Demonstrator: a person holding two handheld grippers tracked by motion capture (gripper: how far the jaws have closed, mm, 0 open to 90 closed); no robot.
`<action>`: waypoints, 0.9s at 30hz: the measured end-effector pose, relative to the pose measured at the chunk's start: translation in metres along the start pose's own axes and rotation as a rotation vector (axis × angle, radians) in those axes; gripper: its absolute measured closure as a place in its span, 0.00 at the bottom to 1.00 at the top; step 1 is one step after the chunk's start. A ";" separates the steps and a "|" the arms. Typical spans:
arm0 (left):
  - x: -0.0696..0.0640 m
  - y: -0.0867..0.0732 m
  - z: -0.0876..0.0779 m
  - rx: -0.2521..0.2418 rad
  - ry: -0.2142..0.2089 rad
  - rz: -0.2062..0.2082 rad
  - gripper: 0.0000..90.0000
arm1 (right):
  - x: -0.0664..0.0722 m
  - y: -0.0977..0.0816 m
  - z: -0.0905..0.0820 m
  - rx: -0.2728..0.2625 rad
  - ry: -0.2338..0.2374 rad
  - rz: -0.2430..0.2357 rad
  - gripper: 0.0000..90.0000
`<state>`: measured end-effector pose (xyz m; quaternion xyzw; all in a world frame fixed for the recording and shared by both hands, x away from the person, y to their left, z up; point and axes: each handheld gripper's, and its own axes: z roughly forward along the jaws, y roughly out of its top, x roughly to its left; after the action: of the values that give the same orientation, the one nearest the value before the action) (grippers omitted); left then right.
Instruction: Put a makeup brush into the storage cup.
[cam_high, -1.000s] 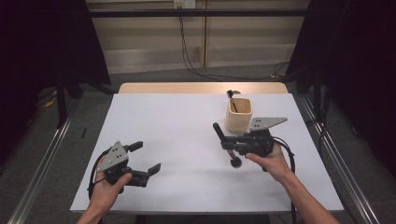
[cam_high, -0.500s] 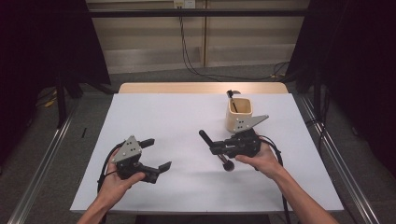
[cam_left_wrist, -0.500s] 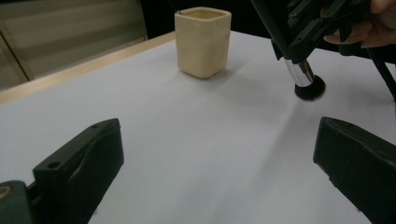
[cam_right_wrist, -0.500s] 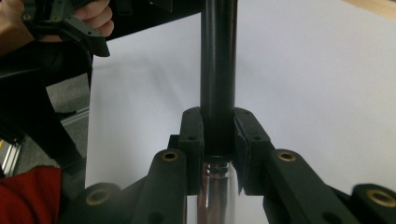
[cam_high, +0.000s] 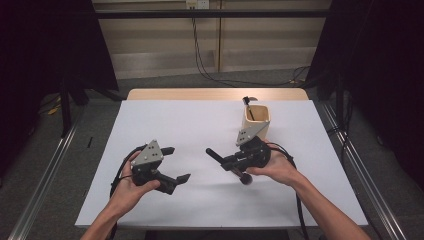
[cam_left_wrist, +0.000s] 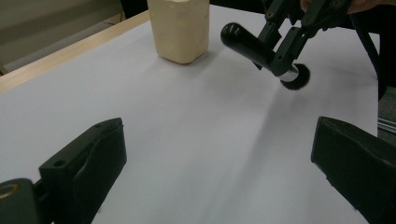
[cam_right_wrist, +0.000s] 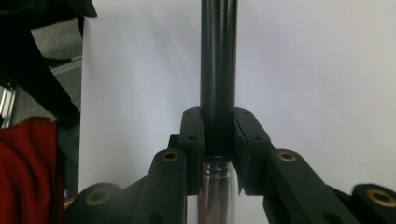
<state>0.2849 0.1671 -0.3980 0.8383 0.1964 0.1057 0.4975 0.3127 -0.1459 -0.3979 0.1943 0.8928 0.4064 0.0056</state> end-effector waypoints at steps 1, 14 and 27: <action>0.000 0.001 0.001 0.009 -0.006 0.002 0.03 | 0.000 0.001 0.001 0.017 0.004 -0.004 0.84; 0.005 0.013 0.006 0.108 -0.069 0.007 0.05 | 0.007 0.022 0.010 0.185 0.038 -0.097 0.84; 0.008 0.018 0.017 0.236 -0.155 0.021 0.06 | 0.010 0.030 0.022 0.363 0.076 -0.146 0.84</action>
<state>0.3025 0.1490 -0.3903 0.8987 0.1595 0.0218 0.4079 0.3178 -0.1086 -0.3898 0.1111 0.9627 0.2442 -0.0339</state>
